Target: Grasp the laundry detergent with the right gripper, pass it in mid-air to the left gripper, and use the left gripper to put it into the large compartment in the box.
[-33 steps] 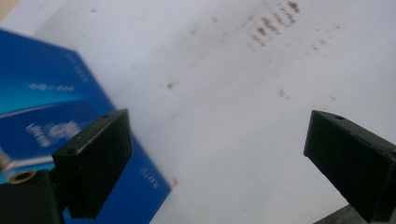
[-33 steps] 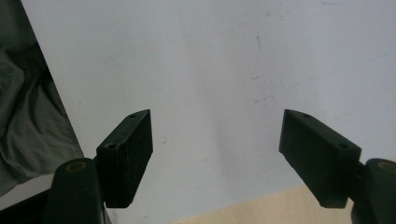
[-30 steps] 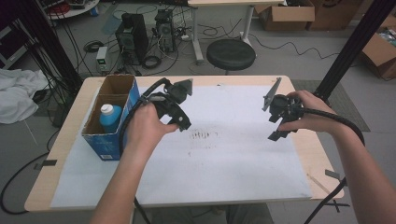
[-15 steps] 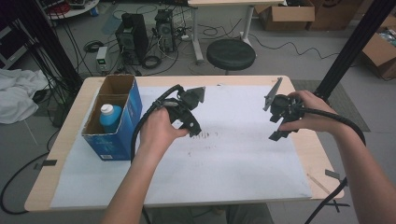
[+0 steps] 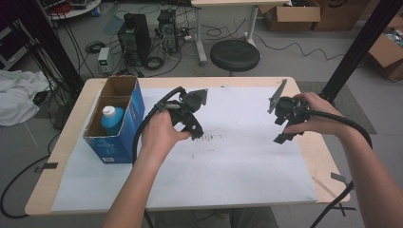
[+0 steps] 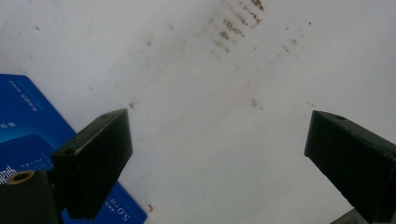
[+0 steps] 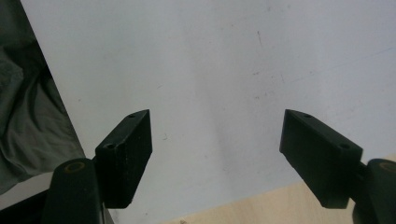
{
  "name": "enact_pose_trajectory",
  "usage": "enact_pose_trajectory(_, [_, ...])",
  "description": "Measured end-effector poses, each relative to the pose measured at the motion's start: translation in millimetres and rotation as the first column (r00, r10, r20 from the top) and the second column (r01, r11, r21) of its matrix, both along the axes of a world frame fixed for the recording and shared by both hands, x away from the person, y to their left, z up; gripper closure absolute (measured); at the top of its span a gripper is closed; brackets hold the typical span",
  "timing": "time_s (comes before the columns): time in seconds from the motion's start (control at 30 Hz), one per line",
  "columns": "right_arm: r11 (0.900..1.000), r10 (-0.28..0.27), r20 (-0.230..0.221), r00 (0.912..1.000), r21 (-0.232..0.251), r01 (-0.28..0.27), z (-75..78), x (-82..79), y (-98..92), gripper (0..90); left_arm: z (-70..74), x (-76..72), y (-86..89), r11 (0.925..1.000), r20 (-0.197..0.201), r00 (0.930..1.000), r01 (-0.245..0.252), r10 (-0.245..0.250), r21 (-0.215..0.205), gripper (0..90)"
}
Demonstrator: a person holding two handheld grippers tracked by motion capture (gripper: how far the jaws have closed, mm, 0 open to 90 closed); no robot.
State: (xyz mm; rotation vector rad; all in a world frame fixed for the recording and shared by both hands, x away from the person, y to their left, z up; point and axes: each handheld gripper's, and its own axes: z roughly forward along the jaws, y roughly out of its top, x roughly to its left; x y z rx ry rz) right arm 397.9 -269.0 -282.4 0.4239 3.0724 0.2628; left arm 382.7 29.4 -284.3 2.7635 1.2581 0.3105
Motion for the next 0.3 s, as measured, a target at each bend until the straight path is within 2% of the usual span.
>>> enact_pose_trajectory(0.3, [1.000, 0.002, 0.002, 1.0000, 0.003, -0.002, 1.3, -1.0, 0.2, 25.6, -1.4, 0.4, -0.3, 1.0000, -0.003, 1.0000, -0.004, 0.004, 0.001, 8.3])
